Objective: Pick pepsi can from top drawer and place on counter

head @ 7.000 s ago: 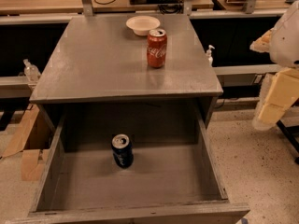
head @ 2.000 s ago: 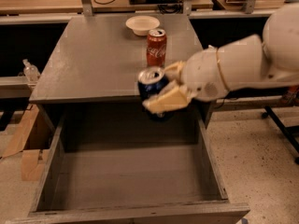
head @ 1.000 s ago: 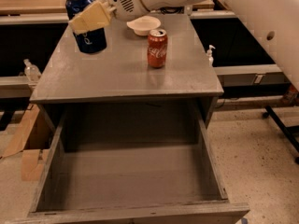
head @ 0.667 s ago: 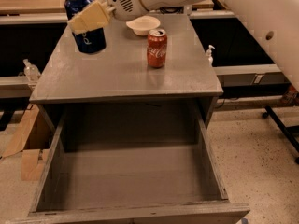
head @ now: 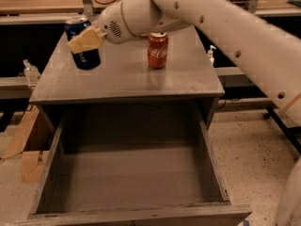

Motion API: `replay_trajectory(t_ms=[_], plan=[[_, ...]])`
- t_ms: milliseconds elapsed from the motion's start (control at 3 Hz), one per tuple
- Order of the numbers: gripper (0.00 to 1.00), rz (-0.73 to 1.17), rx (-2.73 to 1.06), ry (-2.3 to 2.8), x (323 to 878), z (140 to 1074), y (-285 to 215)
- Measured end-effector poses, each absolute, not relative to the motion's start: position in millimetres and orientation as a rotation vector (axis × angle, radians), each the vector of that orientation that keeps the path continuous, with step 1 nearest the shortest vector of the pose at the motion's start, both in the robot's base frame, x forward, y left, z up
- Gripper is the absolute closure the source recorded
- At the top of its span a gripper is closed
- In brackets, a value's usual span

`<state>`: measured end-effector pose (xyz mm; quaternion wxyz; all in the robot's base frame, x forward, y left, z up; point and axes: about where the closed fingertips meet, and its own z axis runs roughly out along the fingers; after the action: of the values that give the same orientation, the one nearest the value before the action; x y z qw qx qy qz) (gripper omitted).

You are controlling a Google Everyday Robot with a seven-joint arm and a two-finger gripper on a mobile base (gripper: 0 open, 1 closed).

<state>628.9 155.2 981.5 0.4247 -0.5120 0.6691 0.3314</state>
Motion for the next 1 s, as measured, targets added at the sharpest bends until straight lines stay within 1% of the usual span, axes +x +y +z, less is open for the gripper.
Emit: replay_trajectory(t_ms=[333,667,1000], plan=[[1.0,0.833,-1.202,1.681,656,928,184],[1.0,0.777,-1.126,1.684,686,893,205],[0.82,0.763,-1.099,1.672,693,895,208]])
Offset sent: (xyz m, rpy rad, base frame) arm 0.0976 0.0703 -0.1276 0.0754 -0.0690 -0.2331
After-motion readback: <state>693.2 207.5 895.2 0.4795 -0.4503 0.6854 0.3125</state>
